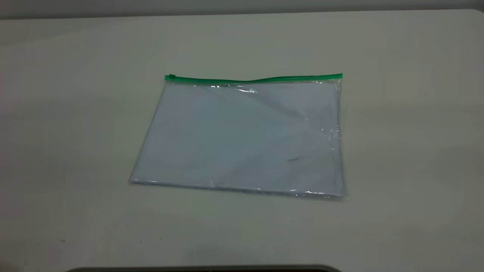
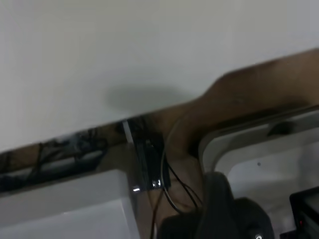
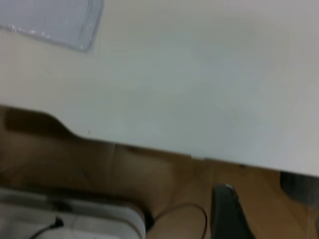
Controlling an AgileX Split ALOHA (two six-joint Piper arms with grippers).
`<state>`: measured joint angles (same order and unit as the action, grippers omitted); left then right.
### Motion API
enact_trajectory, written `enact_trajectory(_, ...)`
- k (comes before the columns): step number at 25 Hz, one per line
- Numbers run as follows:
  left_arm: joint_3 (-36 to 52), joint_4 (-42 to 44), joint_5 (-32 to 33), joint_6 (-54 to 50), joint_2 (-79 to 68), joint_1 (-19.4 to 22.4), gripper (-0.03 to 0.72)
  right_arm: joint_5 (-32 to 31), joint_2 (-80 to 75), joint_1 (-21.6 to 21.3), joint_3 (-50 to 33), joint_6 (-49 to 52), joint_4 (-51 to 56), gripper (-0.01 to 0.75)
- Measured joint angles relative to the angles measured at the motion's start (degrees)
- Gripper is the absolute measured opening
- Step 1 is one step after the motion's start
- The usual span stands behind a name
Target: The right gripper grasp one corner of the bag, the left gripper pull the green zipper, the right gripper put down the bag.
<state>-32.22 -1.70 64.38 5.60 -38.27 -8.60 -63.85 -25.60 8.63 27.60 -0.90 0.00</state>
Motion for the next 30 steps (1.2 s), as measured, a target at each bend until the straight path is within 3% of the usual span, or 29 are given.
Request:
enact_trajectory(4,4.2,0.0,-0.7,-0.4,4.9,0.0,0.555,0.1,0.8,0.0,0.0,2.0,-1.1,0.443)
enact_trajectory(22,4.2,-1.3,-0.4,-0.7,24.4,0.1,0.555,0.1,1.4,-0.1,0.0,2.3,-1.1,0.327)
enact_trajectory(27,4.2,-1.5,-0.2,-0.7,29.6,7.3,0.555,0.1,8.1,-7.2,0.0,2.4,-1.1,0.295)
enact_trajectory(30,4.2,-1.5,0.0,-0.7,33.2,10.6,0.555,0.1,14.7,-8.4,0.0,2.4,-1.1,0.275)
